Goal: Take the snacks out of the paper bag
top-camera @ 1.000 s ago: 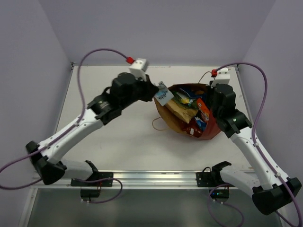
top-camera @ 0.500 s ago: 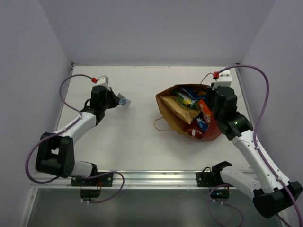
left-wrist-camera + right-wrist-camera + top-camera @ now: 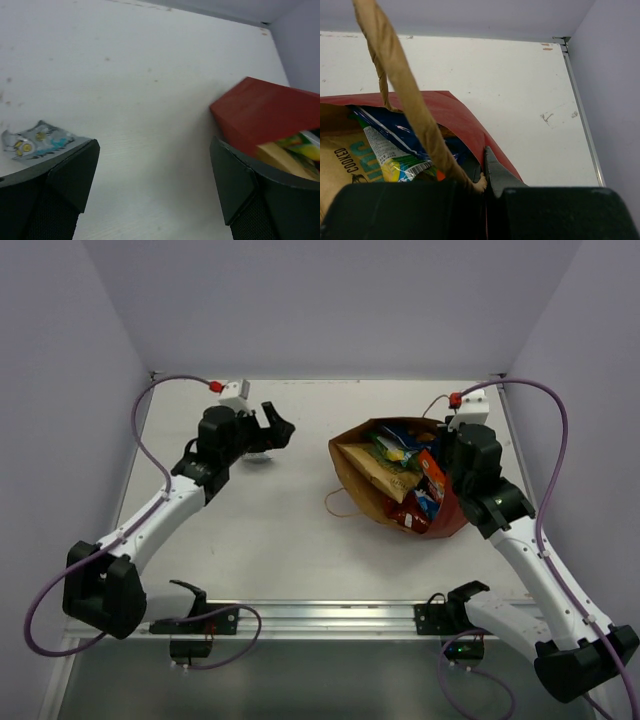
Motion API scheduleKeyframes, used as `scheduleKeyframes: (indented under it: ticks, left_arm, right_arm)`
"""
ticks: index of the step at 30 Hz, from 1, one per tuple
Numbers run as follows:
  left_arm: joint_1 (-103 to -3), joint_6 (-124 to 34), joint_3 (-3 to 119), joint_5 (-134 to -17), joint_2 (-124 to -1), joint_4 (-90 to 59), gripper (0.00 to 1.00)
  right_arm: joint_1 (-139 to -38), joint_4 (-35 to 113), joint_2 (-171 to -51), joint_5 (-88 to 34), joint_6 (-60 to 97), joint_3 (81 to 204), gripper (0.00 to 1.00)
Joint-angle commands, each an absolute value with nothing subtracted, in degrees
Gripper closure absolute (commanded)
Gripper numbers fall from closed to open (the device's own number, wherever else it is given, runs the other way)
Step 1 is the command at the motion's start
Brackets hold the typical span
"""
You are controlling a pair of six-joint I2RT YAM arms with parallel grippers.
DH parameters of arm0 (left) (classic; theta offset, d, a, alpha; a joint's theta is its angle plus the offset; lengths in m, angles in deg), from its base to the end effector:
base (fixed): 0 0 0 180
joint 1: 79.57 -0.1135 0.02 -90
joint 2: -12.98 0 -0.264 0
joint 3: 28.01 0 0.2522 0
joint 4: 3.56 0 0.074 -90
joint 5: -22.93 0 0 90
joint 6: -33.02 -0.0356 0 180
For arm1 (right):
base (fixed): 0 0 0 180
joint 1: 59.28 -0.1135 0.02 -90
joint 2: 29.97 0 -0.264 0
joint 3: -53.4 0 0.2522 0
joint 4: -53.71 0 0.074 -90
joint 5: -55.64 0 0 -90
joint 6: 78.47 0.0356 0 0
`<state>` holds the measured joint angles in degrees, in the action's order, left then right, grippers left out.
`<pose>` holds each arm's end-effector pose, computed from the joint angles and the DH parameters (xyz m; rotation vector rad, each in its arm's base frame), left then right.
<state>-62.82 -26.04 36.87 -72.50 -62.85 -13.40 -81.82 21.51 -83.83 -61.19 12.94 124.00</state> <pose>0.2914 -0.0912 0.2827 -0.1808 1.9785 -0.6400 0.1980 0.0648 0.3711 -0.0088 1.8130 -0.1346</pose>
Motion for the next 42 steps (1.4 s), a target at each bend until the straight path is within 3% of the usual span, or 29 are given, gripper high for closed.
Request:
scheduleKeyframes:
  ticks: [1,6,14,21,37,40,42]
  left_arm:
    - [-52.61,-24.55,45.15,-72.34,-57.60,-22.40,0.02]
    - [-36.88,-20.69,51.05,-74.27,-59.34,-23.12,0.17]
    - [-23.34,-16.46,62.47,-76.38,-71.90,-23.38,0.26]
    - [-19.19,-11.81,70.56,-75.33,-82.02,-26.90,0.39]
    - [-17.26,-8.64,76.10,-74.98,-94.32,-28.13,0.42]
    - [-17.34,-8.64,77.24,-73.14,-95.55,-28.13,0.49]
    - [-17.43,-8.64,77.60,-71.91,-96.00,-28.22,0.65]
  right_arm:
    - [-81.78,27.73,-82.88,-60.38,12.58,126.66,1.00]
    - [-81.78,28.08,-83.31,-60.38,12.14,126.84,1.00]
    - [-81.78,28.26,-84.02,-61.17,12.14,127.10,1.00]
    - [-81.78,28.87,-83.40,-61.96,13.11,126.75,1.00]
    - [-81.78,28.96,-82.35,-61.26,15.57,124.02,1.00]
    - [-81.78,28.79,-82.35,-60.99,16.10,123.67,1.00]
    - [-81.78,28.79,-82.26,-60.91,16.27,123.58,1.00]
